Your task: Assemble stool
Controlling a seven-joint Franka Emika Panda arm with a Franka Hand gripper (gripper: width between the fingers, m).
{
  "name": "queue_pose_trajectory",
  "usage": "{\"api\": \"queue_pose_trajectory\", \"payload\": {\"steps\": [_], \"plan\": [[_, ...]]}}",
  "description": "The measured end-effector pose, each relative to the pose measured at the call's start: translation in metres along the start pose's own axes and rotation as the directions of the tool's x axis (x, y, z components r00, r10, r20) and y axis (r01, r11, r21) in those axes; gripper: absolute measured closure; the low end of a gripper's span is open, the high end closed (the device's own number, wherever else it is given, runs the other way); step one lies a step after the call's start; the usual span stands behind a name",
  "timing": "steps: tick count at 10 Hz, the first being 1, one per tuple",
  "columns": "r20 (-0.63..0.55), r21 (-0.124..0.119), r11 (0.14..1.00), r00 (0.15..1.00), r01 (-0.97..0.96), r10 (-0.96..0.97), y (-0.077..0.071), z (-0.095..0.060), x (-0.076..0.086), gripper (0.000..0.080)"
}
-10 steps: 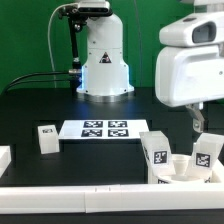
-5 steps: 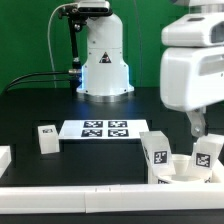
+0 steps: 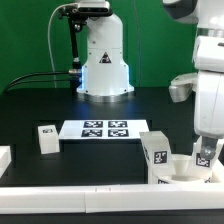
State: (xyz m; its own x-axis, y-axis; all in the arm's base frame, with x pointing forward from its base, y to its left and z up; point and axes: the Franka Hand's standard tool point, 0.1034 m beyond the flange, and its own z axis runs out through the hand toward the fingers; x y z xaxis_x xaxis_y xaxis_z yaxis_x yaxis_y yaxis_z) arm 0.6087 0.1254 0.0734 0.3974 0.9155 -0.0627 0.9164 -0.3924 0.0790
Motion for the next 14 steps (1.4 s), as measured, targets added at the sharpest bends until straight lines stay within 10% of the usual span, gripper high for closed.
{"api": "queue_pose_trajectory", "payload": {"steps": [2,4,7,11,14], "plan": [[0.001,0.0,0.999,0.999,-0.038,0.038,0.0,0.0,-0.001,0.015],[0.0,0.001,0.998,0.998,-0.063,0.063,0.001,0.001,-0.002,0.0407],[0.002,0.002,0.953,0.953,-0.302,0.302,0.002,0.0,-0.004,0.0465],[0.073,0.112,0.588,0.597,-0.801,0.799,0.006,0.004,-0.021,0.0465],[0.03,0.05,0.529,0.531,-0.847,0.847,0.012,0.002,-0.018,0.0465]]}}
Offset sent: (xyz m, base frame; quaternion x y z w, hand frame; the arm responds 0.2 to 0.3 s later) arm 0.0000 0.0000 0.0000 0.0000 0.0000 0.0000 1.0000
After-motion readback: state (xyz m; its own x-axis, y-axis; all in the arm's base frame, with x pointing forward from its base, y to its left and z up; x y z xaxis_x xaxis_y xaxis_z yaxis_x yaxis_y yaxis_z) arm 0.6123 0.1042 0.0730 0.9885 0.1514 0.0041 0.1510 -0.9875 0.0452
